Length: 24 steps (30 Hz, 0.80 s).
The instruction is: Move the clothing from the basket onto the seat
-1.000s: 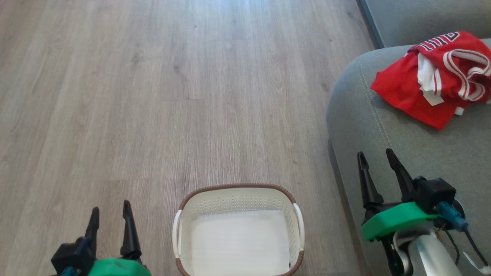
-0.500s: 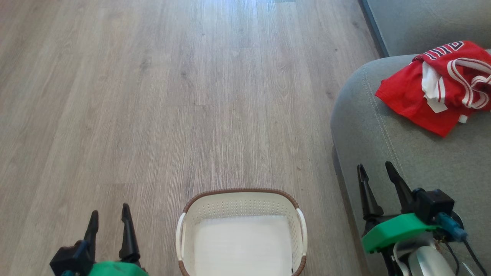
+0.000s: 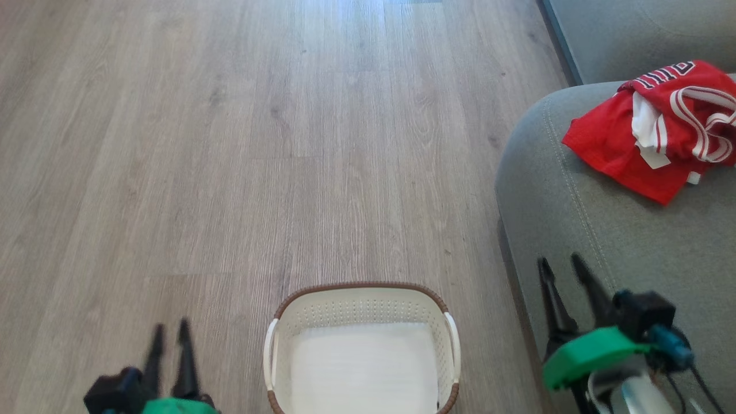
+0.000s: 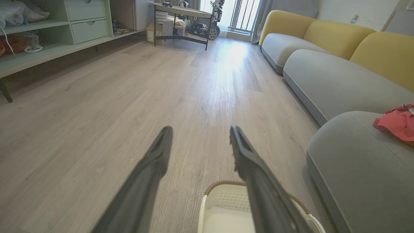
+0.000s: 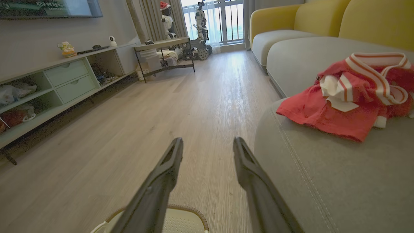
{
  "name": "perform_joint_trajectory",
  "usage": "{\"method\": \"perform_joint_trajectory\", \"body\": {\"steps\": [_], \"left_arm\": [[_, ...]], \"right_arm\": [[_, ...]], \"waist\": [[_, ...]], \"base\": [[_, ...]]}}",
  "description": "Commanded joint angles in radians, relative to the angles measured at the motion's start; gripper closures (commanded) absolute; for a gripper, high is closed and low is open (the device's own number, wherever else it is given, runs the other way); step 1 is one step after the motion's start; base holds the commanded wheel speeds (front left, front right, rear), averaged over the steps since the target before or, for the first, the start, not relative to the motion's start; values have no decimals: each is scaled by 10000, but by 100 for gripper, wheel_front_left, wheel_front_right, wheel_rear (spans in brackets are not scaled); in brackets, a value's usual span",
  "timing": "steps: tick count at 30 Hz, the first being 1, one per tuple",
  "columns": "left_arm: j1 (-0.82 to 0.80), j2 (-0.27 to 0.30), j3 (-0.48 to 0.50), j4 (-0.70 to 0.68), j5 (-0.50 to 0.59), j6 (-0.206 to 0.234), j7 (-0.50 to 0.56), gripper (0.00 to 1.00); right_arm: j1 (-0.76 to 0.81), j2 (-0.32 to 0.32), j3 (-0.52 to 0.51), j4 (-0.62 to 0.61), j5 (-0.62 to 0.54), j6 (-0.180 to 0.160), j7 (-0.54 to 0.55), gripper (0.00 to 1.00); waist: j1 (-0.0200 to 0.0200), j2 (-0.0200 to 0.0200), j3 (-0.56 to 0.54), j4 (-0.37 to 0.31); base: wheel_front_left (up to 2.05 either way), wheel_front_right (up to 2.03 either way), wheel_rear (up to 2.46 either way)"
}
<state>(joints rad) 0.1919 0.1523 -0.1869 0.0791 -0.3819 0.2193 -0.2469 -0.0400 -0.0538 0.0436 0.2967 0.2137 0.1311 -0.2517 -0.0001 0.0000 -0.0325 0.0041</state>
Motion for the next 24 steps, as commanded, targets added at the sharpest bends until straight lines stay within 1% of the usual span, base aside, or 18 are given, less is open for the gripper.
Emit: {"method": "perform_joint_trajectory", "body": {"steps": [1,4,24], "left_arm": [[7,-20,-11,99,-7,-3,5,100],[50,-101,-26,550,-51,-3,15,100],[-413,-183,357,735,-1982,-533,499,100]], "right_arm": [[29,0,-1,95,9,0,3,100],[298,0,-1,547,57,0,38,100],[151,-14,-215,384,2199,-1,568,100]], "waist": [[1,0,1,0],[1,0,2,0],[1,0,56,-7]], "base": [[0,0,0],[0,0,0],[0,0,0]]}}
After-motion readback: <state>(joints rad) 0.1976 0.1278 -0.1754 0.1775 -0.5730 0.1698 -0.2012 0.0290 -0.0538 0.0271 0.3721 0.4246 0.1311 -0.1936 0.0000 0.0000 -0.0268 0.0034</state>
